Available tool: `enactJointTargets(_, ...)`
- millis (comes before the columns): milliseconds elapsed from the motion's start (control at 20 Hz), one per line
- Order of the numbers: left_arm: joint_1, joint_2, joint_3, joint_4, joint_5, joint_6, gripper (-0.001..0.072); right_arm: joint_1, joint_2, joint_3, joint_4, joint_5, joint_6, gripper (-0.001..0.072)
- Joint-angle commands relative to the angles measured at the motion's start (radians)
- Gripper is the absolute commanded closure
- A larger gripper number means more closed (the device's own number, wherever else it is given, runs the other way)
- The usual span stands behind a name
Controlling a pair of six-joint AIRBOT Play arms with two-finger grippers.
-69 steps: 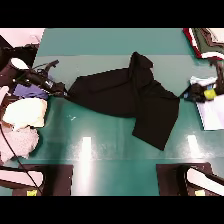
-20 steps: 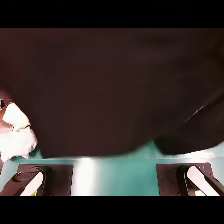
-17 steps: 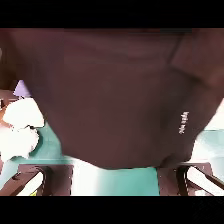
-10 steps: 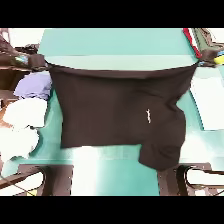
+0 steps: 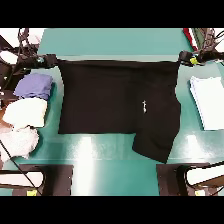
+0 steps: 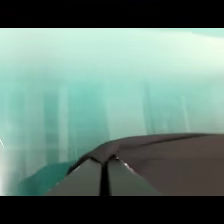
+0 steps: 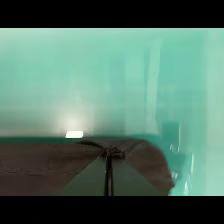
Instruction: Fold the shirts.
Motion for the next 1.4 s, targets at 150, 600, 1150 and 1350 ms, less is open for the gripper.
enactJointTargets(150, 0.0, -0.033, -0.001, 0.051, -0.103, 0.105, 0.0684, 0.002, -0.011, -0.061, -0.051, 0.083, -0.039, 0.0694)
enactJointTargets(600, 0.0, -0.075, -0.045, 0.196, -0.338, 0.1, 0.0683, 0.002, 0.124, -0.414, -0.049, 0.079, -0.039, 0.0692)
enactJointTargets(1150, 0.059, -0.051, -0.008, 0.247, -0.647, -0.081, 0.0204, -0.058, 0.274, -0.49, 0.039, 0.299, -0.108, 0.0326)
enactJointTargets(1350, 0.14, 0.09, -0.121, 0.244, -0.771, -0.077, 0.0205, -0.141, 0.459, -0.602, 0.171, 0.415, -0.194, 0.0331)
